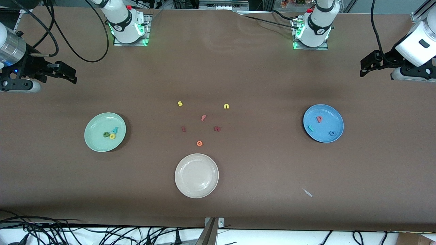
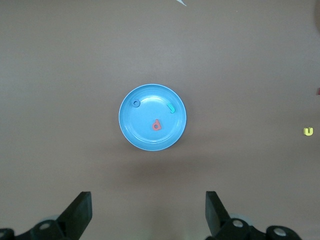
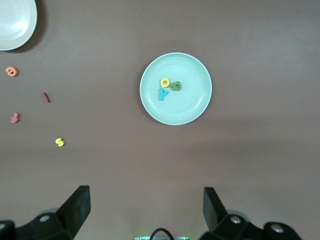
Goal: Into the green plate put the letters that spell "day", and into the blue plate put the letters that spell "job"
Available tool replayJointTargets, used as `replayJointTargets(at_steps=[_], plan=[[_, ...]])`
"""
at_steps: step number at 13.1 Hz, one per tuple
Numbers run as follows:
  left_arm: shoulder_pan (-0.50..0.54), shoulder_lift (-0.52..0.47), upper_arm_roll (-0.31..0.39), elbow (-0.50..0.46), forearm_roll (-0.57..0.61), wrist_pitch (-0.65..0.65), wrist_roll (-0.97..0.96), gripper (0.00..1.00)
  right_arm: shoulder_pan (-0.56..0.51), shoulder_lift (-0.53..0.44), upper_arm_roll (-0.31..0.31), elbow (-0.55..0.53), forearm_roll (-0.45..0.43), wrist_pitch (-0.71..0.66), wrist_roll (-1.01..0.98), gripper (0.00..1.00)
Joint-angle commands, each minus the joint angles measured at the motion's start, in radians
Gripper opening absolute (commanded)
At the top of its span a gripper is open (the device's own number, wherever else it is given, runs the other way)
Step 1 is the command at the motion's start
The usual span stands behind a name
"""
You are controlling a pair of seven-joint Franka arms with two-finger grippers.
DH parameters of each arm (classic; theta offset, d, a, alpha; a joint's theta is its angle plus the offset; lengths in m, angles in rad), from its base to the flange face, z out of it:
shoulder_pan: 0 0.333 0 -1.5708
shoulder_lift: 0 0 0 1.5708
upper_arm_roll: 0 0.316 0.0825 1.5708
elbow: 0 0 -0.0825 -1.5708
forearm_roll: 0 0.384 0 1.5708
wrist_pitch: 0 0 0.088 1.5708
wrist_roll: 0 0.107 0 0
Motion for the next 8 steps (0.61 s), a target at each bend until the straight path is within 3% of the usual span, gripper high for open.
replayJointTargets(at_steps=[1, 8], plan=[[-0.006, 0.015, -0.003, 0.033, -0.019, -0.025, -0.006, 1.00, -0.005, -0.005, 0.005, -0.012, 0.013, 0.002, 0.012, 1.00], [-0.006, 0.015, -0.003, 0.033, -0.019, -0.025, -0.006, 1.00, -0.007, -0.003, 0.005, -0.012, 0.013, -0.004, 0.012, 1.00]])
